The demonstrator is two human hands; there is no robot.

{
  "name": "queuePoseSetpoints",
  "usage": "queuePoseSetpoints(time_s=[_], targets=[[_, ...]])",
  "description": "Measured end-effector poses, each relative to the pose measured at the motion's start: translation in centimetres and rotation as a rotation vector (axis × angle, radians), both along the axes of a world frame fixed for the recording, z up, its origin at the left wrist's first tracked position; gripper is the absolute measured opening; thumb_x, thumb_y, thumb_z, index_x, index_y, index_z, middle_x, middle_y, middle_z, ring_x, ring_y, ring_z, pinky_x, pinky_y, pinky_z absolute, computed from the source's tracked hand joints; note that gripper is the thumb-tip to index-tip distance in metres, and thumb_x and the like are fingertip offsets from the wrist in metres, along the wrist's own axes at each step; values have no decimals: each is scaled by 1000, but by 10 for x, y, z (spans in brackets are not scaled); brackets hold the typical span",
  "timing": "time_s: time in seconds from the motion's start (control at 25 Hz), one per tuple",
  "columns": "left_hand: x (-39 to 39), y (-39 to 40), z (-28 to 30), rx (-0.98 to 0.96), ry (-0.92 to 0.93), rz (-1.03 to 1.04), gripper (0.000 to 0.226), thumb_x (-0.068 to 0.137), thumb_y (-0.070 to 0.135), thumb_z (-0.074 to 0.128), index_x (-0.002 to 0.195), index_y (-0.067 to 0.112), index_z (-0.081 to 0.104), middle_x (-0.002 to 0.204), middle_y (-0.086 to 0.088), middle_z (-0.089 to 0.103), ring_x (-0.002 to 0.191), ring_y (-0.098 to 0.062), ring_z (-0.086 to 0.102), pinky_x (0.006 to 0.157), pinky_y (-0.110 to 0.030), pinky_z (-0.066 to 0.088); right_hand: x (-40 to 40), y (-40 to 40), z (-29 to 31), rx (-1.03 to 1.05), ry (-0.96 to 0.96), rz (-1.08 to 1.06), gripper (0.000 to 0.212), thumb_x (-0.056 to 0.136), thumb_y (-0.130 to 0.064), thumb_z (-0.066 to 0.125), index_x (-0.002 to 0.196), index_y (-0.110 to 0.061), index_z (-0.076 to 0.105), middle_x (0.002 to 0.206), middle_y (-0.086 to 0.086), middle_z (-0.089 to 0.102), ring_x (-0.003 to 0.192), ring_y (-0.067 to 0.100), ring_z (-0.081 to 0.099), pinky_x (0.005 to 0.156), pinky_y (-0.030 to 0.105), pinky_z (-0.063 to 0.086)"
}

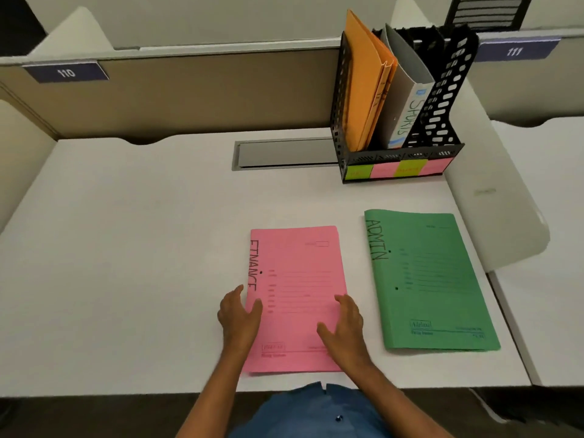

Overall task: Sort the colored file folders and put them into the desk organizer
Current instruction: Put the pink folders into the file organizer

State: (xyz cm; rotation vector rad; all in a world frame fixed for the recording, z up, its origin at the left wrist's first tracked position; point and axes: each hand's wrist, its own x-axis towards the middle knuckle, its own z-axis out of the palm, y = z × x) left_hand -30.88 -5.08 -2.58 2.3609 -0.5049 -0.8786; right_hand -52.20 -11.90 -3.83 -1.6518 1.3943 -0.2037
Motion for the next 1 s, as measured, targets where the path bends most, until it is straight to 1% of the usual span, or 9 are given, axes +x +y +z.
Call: queuePoseSetpoints(time_s=[0.12, 0.2, 0.36, 0.48, 0.56, 0.72, 0.8, 0.88, 1.0], targets=[[1, 16, -3, -62, 207, 48, 58, 100, 29, 61, 153, 20, 38, 148, -7, 49, 124, -29, 57, 97, -45, 54, 5, 17, -8, 19, 44, 7, 77, 95, -28, 65, 156, -18, 20, 167, 3, 10, 152, 21, 12, 121, 31, 13], [3, 17, 4, -77, 328, 67, 51, 102, 27, 59, 149, 21, 40, 133, 1, 56, 105, -22, 63, 83, -37, 54, 7, 18, -11, 25, 65, 19, 75, 96, -32, 64, 156, -19, 23, 168, 3, 10, 154, 22, 10, 124, 34, 13], [21, 16, 7, -87, 498, 124, 29, 103, 25, 57, 132, 22, 53, 125, -4, 68, 102, -25, 68, 73, -36, 55, 11, 2, -11, 74, 106, 47, 68, 93, -44, 60, 152, -21, 33, 161, 2, 28, 150, 25, 28, 121, 49, 33], [21, 20, 9, -106, 619, 90, 21, 103, 24, 58, 123, 23, 63, 120, -8, 75, 102, -29, 73, 81, -43, 60, 15, -7, -6, 97, 133, 86, 64, 93, -45, 59, 147, -19, 38, 156, 0, 32, 146, 25, 33, 118, 48, 37], [13, 22, 14, -160, 707, 69, 25, 101, 23, 63, 126, 25, 63, 117, -7, 77, 102, -32, 75, 87, -52, 61, 19, -10, -4, 106, 144, 102, 65, 92, -46, 60, 147, -20, 39, 155, 0, 32, 145, 25, 33, 118, 48, 37], [-2, 21, 25, -264, 823, 109, 32, 97, 13, 66, 126, 25, 61, 112, -9, 78, 98, -37, 76, 81, -53, 63, 27, -13, 9, 129, 126, 83, 63, 95, -46, 60, 147, -19, 39, 142, -4, 39, 138, 22, 36, 115, 46, 40], [-7, 19, 35, -309, 837, 97, 33, 97, 9, 65, 125, 26, 61, 111, -10, 78, 96, -36, 76, 76, -48, 64, 29, -15, 18, 174, 73, 25, 60, 96, -44, 59, 147, -19, 40, 136, -6, 40, 135, 22, 40, 113, 46, 42], [-11, 18, 44, -335, 799, 45, 35, 97, 7, 64, 127, 26, 61, 112, -9, 78, 95, -33, 76, 74, -44, 64, 32, -14, 34, 270, -16, -63, 63, 97, -45, 59, 151, -20, 36, 146, -3, 41, 134, 22, 44, 111, 42, 43], [-19, 7, 61, -385, 675, -112, 42, 97, 9, 64, 135, 24, 58, 117, -5, 76, 100, -30, 75, 85, -49, 63, 39, -18, 70, 419, -171, -118, 66, 100, -53, 53, 154, -22, 31, 154, -2, 42, 128, 20, 46, 104, 44, 40]])
